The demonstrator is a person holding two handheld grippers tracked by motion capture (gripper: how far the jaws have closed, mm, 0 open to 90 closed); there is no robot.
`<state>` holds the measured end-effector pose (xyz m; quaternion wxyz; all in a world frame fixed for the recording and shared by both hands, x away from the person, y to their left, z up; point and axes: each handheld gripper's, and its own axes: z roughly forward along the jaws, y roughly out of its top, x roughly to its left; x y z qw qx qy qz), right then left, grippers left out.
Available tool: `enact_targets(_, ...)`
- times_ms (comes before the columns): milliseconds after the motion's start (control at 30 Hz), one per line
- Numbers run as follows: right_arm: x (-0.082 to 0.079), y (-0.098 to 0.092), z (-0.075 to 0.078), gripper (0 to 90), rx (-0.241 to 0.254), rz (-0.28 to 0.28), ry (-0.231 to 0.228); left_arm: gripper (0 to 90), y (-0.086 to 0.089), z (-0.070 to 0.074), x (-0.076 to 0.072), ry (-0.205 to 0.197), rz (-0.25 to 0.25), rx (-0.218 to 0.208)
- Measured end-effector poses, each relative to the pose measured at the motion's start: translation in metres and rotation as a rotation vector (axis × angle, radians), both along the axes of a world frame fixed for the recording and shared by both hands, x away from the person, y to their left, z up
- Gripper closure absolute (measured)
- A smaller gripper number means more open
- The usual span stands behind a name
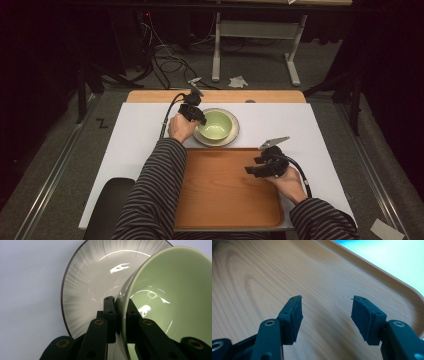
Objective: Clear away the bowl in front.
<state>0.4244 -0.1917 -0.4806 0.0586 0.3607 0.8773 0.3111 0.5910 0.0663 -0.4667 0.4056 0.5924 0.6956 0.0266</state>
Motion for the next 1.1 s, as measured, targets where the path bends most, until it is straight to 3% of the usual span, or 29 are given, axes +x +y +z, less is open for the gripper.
enact_targets(100, 0.0, 0.001, 0.0, 43.5, -0.002, 0.005, -0.002, 83.9, -0.003, 0.002, 0.0, -0.023, 0.033, -0.024)
enact_targets(167, 0.0, 0.001, 0.0, 43.5, 0.003, 0.005, -0.001, 83.9, -0.001, 0.005, -0.001, -0.025, 0.014, -0.034)
enact_targets(200, 0.001, 0.0, -0.001, 43.5, 0.0, 0.004, 0.0, 83.9, 0.0, 0.007, -0.002, -0.009, 0.027, -0.016)
enact_targets(433, 0.001, 0.001, 0.0, 43.6, 0.004, -0.007, 0.002, 83.8, 0.008, 0.017, -0.004, -0.021, 0.033, -0.028)
enact_targets(633, 0.002, 0.0, -0.002, 43.6, 0.002, -0.019, 0.011, 83.8, 0.008, 0.032, -0.001, -0.046, 0.039, -0.069)
enact_targets(967, 0.001, 0.0, 0.0, 43.6, 0.006, -0.02, 0.002, 83.7, 0.004, 0.05, -0.014, -0.083, -0.001, -0.088)
enact_targets(1100, 0.001, -0.001, 0.001, 43.6, 0.019, -0.021, -0.003, 83.7, 0.008, 0.057, -0.026, -0.098, -0.024, -0.123)
